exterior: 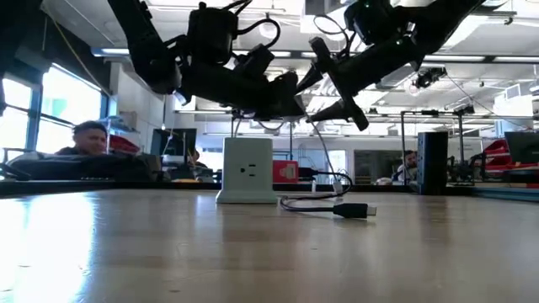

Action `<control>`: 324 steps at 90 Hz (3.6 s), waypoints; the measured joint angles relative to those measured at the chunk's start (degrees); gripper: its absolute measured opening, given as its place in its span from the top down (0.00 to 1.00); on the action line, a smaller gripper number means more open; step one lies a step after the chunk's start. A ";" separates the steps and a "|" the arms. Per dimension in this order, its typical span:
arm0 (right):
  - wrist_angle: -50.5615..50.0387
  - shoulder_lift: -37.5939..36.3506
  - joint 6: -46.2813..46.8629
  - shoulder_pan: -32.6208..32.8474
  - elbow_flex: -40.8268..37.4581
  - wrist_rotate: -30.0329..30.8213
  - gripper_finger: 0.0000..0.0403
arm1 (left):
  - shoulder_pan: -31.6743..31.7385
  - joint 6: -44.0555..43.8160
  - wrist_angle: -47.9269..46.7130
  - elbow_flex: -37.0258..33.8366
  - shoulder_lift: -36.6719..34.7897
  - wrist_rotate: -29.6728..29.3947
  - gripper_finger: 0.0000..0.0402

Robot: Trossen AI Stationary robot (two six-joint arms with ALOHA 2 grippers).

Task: Insert USB
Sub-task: Insert the light pink charger cable into the white charger adapter

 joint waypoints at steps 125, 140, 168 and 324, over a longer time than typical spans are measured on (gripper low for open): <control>-0.18 -0.07 -9.98 -0.54 0.00 2.80 0.44 | -0.35 3.20 -0.07 -0.07 0.00 -0.38 0.73; -0.63 -0.09 -10.99 -1.06 0.00 3.34 0.44 | -0.35 3.18 -0.35 -0.07 0.00 -0.40 0.73; -2.74 -0.15 -12.25 -1.80 0.00 3.75 0.44 | -0.35 3.18 -0.51 -0.13 0.00 -0.60 0.73; -14.89 -9.32 -35.83 8.67 -10.57 15.30 0.44 | -0.55 3.62 2.32 0.07 -0.20 0.67 0.77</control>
